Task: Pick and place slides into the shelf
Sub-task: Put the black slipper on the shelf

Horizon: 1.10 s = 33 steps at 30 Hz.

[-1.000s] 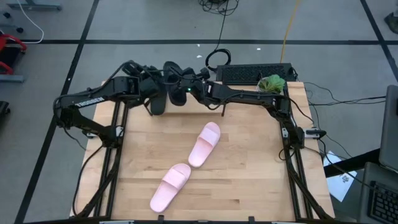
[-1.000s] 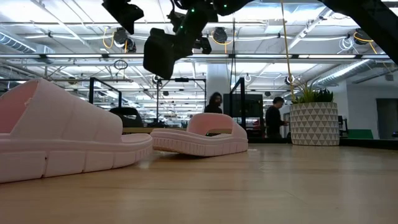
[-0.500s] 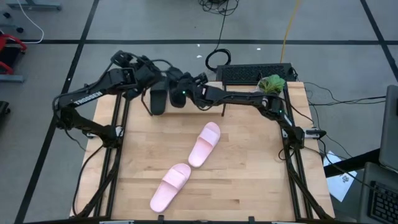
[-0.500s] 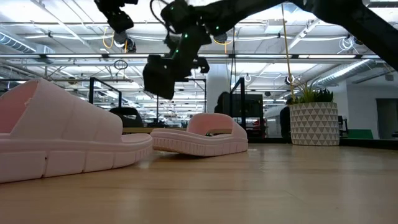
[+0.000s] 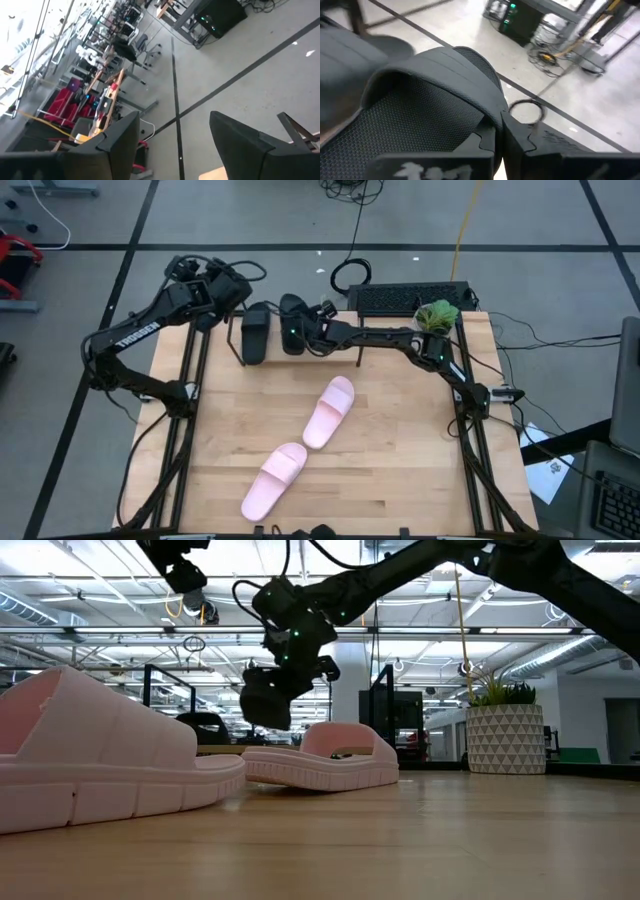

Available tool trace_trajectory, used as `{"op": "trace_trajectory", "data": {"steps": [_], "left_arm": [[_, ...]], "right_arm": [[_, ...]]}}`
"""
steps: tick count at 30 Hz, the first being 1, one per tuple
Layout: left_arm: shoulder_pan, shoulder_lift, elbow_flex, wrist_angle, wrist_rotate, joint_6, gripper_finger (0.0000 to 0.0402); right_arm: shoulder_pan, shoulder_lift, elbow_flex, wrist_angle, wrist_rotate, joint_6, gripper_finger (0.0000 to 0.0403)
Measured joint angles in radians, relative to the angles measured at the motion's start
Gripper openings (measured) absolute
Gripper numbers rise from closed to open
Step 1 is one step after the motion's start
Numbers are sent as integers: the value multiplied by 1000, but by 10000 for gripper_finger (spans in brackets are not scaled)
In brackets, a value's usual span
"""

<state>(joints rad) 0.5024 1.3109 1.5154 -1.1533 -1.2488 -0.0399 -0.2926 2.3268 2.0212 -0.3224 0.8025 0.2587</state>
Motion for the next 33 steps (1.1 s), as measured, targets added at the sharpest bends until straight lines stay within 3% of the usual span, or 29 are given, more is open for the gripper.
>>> {"op": "trace_trajectory", "data": {"steps": [17, 33], "left_arm": [[15, 0, 0, 192, 106, 94, 246], [15, 0, 0, 197, 122, 113, 246]], "right_arm": [[26, 17, 0, -14, -22, -9, 0], [27, 29, -16, 7, -48, 45, 0]]}}
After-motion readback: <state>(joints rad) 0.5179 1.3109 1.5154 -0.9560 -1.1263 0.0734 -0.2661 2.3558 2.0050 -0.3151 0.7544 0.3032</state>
